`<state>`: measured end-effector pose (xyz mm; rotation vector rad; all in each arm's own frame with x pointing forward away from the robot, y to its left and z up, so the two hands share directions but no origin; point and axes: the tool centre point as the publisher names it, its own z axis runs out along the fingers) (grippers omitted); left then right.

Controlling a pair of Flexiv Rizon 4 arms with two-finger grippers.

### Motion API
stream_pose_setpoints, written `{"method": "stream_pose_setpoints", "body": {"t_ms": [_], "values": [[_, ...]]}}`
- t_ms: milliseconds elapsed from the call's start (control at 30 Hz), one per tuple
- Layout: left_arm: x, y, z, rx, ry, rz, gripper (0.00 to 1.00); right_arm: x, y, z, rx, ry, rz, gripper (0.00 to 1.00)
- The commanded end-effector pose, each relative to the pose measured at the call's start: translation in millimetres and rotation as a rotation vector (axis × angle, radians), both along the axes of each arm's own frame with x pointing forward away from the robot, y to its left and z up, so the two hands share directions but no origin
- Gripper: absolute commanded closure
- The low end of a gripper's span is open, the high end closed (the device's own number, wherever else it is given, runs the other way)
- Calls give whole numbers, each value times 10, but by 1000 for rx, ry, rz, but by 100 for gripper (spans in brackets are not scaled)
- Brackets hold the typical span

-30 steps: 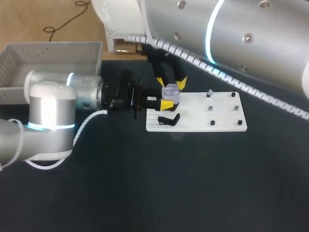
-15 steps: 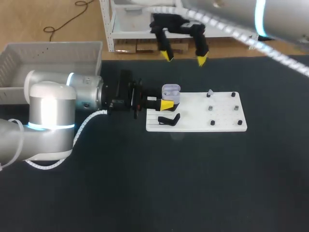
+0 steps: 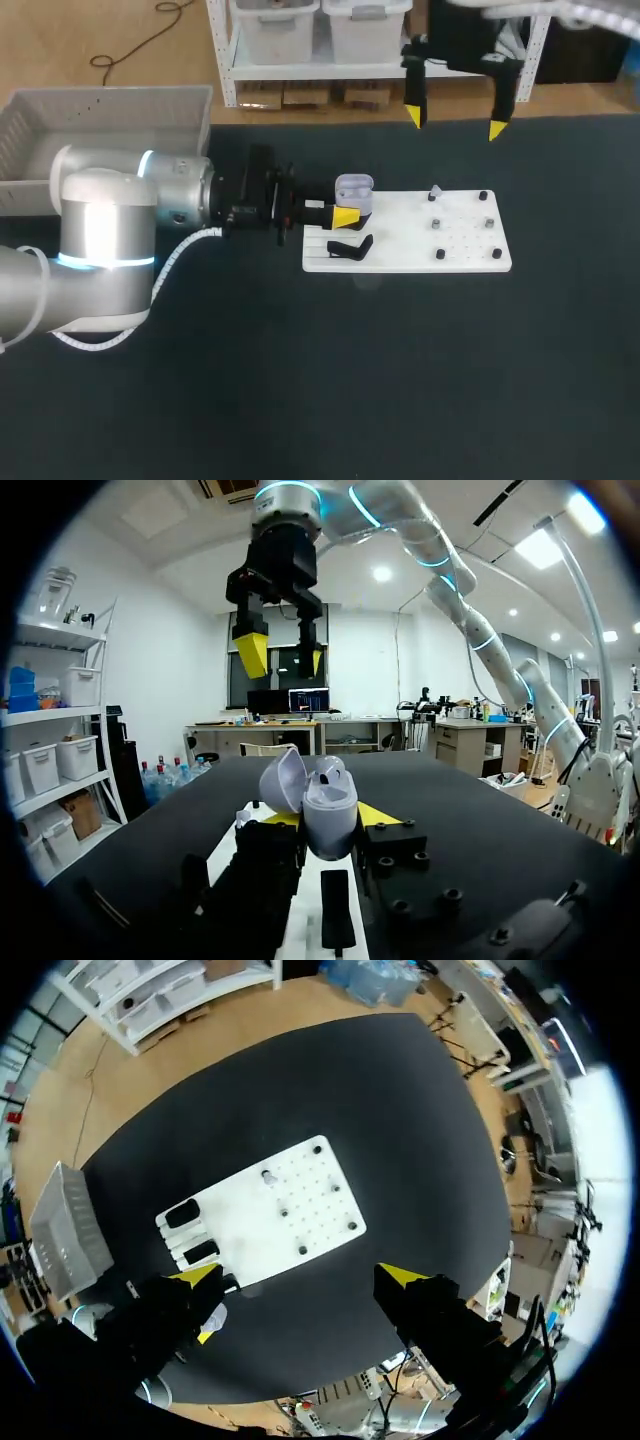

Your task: Pick up each earbud case from the left stands, insert the matching earbuds, close the lid, and place the case in the box.

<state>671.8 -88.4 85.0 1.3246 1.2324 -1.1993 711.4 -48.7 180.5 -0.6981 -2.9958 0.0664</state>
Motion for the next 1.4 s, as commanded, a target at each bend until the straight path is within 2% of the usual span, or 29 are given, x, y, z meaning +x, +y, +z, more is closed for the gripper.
{"method": "stream_pose_setpoints", "body": {"t_ms": [33,1200,1400], "values": [[-15,2,-4,-2,-3,5,100,44,-57,-121,371,-165,6,0],[-15,2,-4,-2,-3,5,100,44,-57,-121,371,-165,6,0],[-15,2,-4,-2,-3,5,100,285,-198,-260,203,-298,65,0]]}}
